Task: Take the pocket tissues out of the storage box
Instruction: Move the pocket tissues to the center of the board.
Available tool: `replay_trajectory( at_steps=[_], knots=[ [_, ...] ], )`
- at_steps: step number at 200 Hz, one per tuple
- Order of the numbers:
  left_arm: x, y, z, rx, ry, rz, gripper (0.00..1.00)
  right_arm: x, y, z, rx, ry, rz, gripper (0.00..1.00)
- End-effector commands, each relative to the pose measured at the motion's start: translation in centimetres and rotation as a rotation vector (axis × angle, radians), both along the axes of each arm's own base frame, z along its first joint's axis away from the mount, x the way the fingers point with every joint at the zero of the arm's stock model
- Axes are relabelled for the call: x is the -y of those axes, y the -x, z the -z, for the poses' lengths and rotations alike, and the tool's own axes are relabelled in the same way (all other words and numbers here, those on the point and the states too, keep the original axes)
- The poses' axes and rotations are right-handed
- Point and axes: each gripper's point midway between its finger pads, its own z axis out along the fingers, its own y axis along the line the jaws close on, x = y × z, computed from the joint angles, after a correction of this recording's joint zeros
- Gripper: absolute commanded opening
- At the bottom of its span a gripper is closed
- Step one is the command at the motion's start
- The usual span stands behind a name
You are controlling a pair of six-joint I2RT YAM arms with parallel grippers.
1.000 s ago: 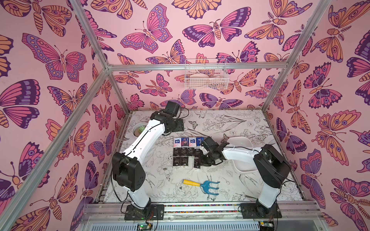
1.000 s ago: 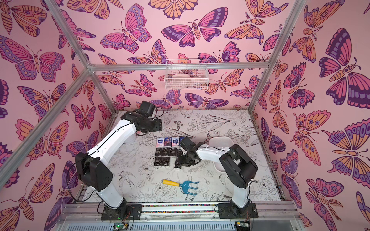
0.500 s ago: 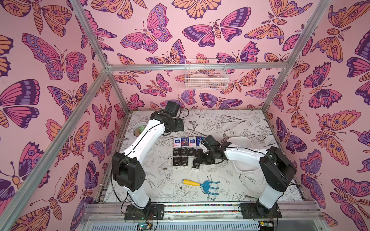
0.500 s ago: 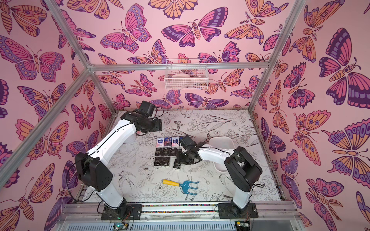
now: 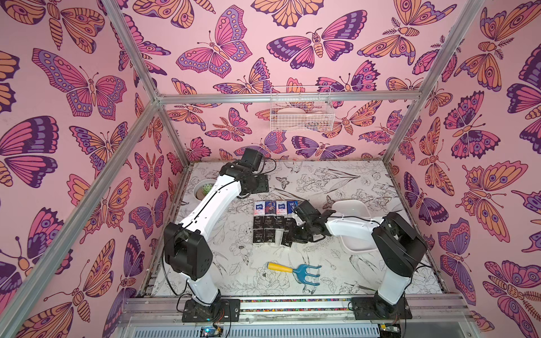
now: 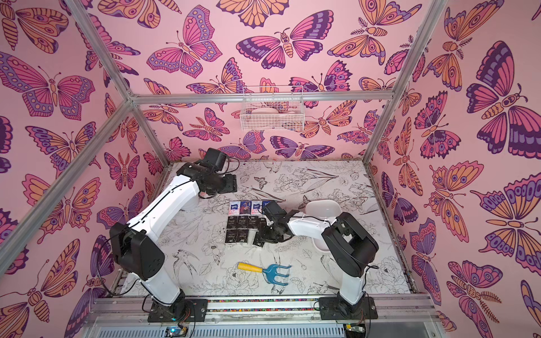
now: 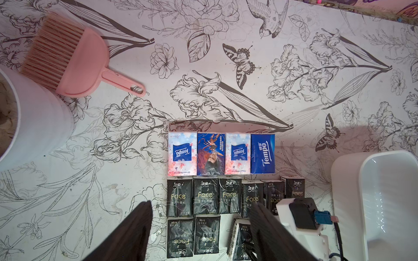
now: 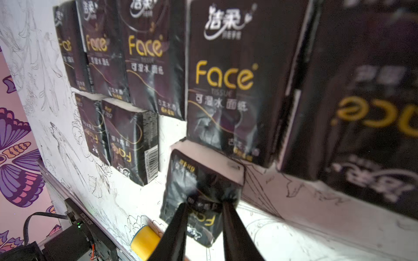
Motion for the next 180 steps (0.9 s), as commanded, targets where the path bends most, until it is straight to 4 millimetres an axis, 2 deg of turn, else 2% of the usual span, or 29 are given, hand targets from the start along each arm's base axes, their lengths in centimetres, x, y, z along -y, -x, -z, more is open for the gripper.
replay_trajectory(
  at_steps=[1,33,68,118,157,180],
  knots=[
    [-0.8,0.8,-0.1,-0.013,-0.018,-0.007,0.74,0.4,0.2,2.0,-0.039,0.037,0.016,0.30],
    [-0.8,0.8,-0.2,-0.008,-0.020,-0.008,0.74,0.0,-0.1,2.4,-0.042,0.060,-0.014,0.31],
    [-1.0,0.8,-0.2,-0.006,-0.029,-0.008,0.74,0.1,-0.4,2.0,-0.024,0.096,-0.058,0.32],
    [-0.9,0.8,0.0,-0.011,-0.024,-0.010,0.74,-0.1,-0.9,0.1,0.012,0.080,-0.050,0.36],
    [-0.9,0.7,-0.1,-0.009,-0.022,-0.010,0.74,0.0,-0.9,-1.8,0.037,0.035,-0.017,0.42],
    [-0.7,0.7,-0.2,-0.009,-0.016,-0.009,0.74,0.1,-0.7,-2.0,0.029,0.014,0.014,0.45]
  ],
)
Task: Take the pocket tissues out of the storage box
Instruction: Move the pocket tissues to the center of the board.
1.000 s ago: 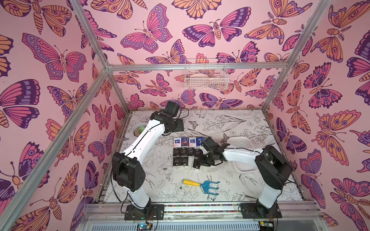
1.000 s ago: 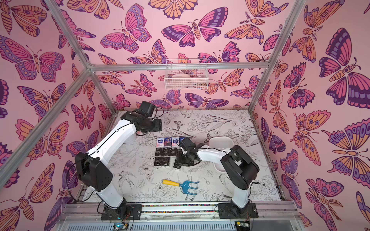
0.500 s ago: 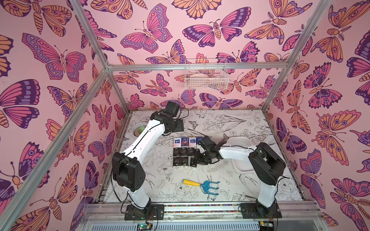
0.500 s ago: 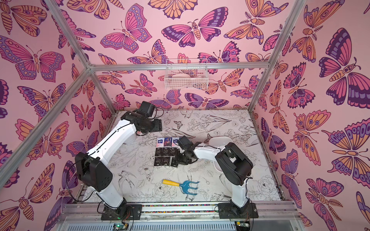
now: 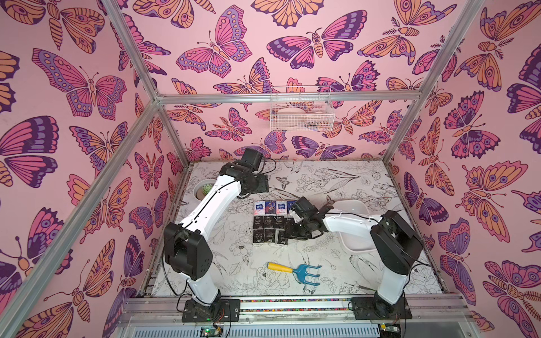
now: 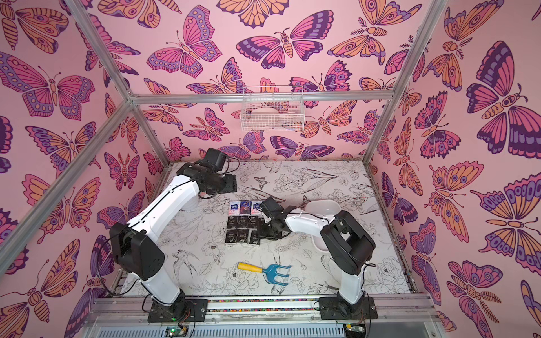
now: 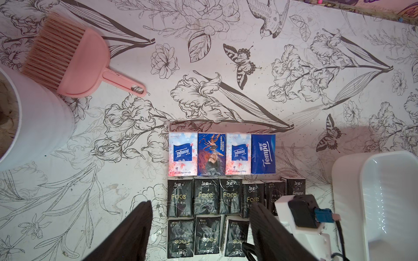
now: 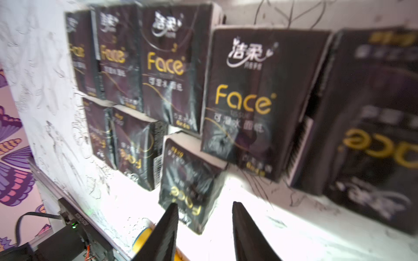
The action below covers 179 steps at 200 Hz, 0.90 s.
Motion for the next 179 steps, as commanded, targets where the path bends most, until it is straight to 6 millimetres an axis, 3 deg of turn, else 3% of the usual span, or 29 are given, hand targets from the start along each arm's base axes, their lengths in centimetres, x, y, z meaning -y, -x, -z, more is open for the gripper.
replay_trajectory(
  at_steps=[1,106,179],
  knots=[
    [-0.7,0.8,-0.3,-0.008,-0.013,-0.007,0.74,0.4,0.0,-0.7,0.002,-0.009,0.045,0.45],
    [-0.6,0.9,-0.3,-0.007,-0.016,-0.005,0.74,0.0,0.4,3.4,-0.077,-0.011,0.094,0.43],
    [-0.6,0.8,0.0,-0.015,-0.019,-0.005,0.74,-0.3,0.0,3.8,-0.077,-0.001,0.076,0.38]
  ],
)
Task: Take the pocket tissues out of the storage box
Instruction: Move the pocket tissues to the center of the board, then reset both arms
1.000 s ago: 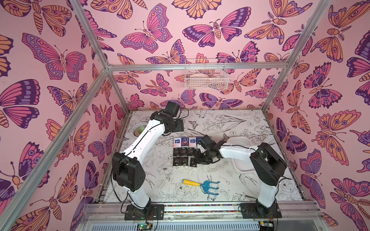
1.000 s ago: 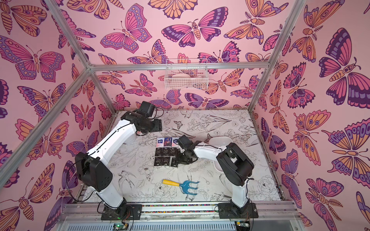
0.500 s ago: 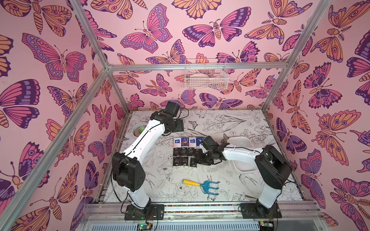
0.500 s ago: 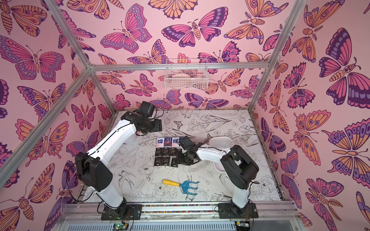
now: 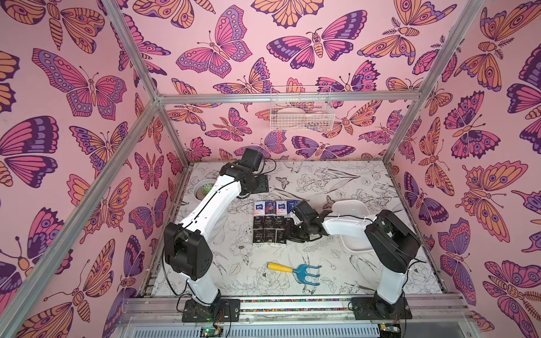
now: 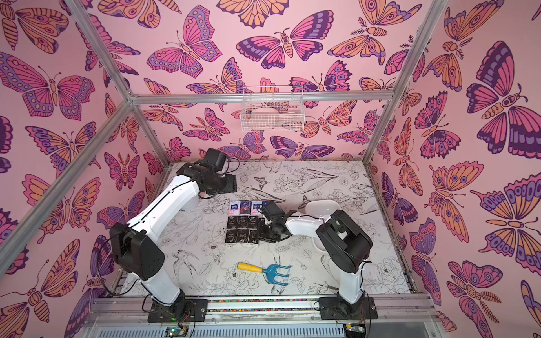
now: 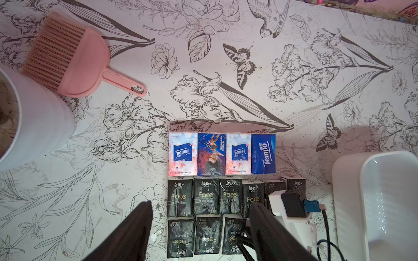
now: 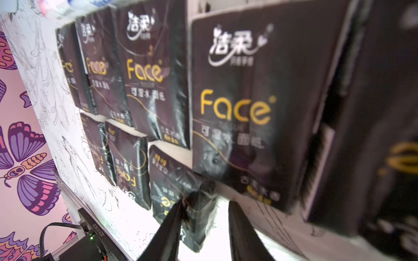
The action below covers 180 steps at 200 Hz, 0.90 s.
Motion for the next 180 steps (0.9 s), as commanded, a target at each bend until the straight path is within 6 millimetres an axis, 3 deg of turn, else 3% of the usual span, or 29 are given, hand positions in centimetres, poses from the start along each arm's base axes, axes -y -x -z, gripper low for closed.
replay_trajectory(
  at_steps=[1,60,112,152,177,180],
  knots=[
    [-0.6,0.8,0.0,-0.013,-0.018,-0.004,0.74,0.6,0.1,1.6,-0.026,0.056,-0.002,0.38],
    [-0.6,0.8,-0.1,-0.012,-0.019,-0.005,0.74,0.5,-0.4,0.9,-0.013,0.049,-0.002,0.39],
    [-0.6,0.8,-0.1,-0.010,-0.021,-0.005,0.74,0.6,-0.6,-2.0,0.033,0.017,-0.008,0.43],
    [-0.8,0.7,0.0,-0.008,-0.033,-0.004,0.74,1.4,-0.6,-5.3,0.121,0.014,-0.075,0.55],
    [-1.1,0.7,0.0,-0.004,-0.049,-0.008,0.74,3.5,-1.4,-8.0,0.236,0.059,-0.128,0.67],
    [-1.2,0.8,-0.1,-0.001,-0.050,-0.009,0.74,3.8,-1.6,-8.4,0.251,0.066,-0.131,0.72]
  ],
)
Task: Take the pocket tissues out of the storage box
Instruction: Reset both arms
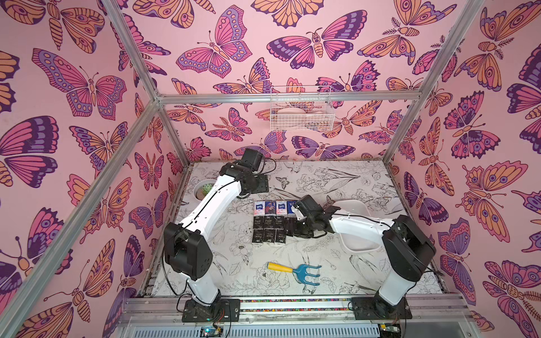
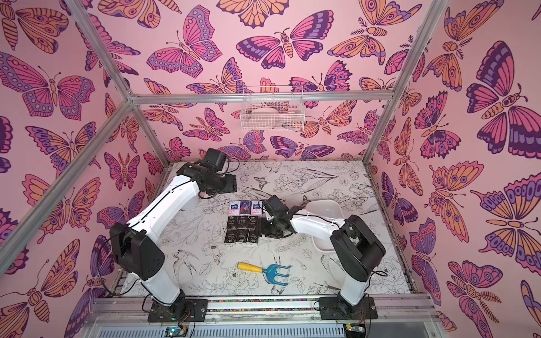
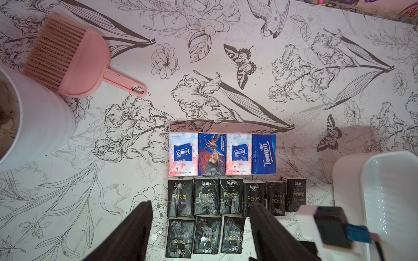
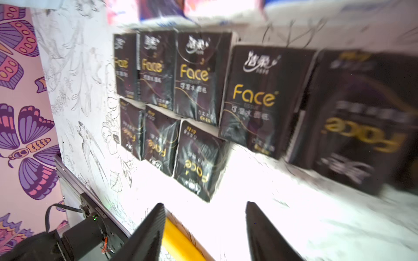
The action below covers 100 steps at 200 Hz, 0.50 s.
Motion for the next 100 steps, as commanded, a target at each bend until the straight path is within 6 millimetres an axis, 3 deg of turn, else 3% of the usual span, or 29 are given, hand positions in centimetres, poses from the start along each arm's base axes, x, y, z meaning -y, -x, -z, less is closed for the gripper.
replay_trajectory(
  at_steps=[1,16,26,52,72,100],
  knots=[
    [-1.1,0.8,0.0,-0.005,-0.046,-0.007,0.74,2.3,-1.2,-3.1,0.133,0.063,-0.058,0.74],
    [-1.3,0.8,0.0,-0.003,-0.056,-0.009,0.74,4.6,-2.3,-4.3,0.193,0.122,-0.045,0.85],
    [-1.3,1.0,0.0,-0.002,-0.055,-0.010,0.74,6.6,-3.3,-5.9,0.245,0.154,0.003,0.85],
    [-1.3,1.1,0.0,-0.004,-0.047,-0.012,0.74,13.6,-5.4,-7.3,0.264,0.246,0.215,0.84],
    [-1.3,1.3,-0.3,0.000,-0.043,-0.013,0.74,19.1,-5.8,-7.3,0.252,0.295,0.374,0.80],
    [-0.9,1.2,-0.5,0.005,-0.037,-0.007,0.74,23.7,-5.2,-6.3,0.243,0.355,0.472,0.71]
  ],
)
